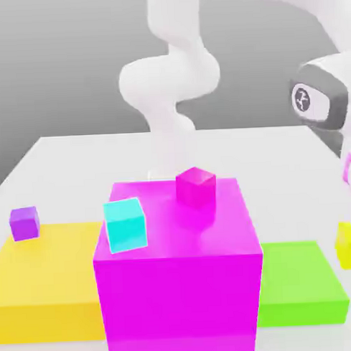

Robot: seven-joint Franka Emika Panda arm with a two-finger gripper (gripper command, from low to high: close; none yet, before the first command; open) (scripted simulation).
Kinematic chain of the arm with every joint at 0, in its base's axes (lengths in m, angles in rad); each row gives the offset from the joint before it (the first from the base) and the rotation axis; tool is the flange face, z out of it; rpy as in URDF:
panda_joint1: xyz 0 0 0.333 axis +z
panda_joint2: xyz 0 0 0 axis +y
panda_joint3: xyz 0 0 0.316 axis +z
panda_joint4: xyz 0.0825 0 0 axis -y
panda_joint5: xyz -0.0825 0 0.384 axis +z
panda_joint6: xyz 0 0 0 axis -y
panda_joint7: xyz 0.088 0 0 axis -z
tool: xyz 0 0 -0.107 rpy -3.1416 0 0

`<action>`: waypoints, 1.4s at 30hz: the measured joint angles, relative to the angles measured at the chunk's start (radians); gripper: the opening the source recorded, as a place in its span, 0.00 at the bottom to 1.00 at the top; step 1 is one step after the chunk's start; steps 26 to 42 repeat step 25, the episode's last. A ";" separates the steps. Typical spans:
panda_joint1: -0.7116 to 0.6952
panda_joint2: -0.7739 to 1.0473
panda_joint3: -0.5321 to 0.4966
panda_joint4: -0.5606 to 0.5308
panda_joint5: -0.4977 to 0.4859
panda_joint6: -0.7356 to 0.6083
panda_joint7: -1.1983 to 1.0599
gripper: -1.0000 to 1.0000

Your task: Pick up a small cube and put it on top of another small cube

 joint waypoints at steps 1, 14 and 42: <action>-0.021 -0.035 -0.002 -0.012 0.003 -0.023 0.025 0.00; -0.245 -0.504 -0.040 -0.178 -0.090 -0.314 0.442 0.00; -0.347 -0.596 -0.026 -0.339 -0.138 -0.238 0.587 1.00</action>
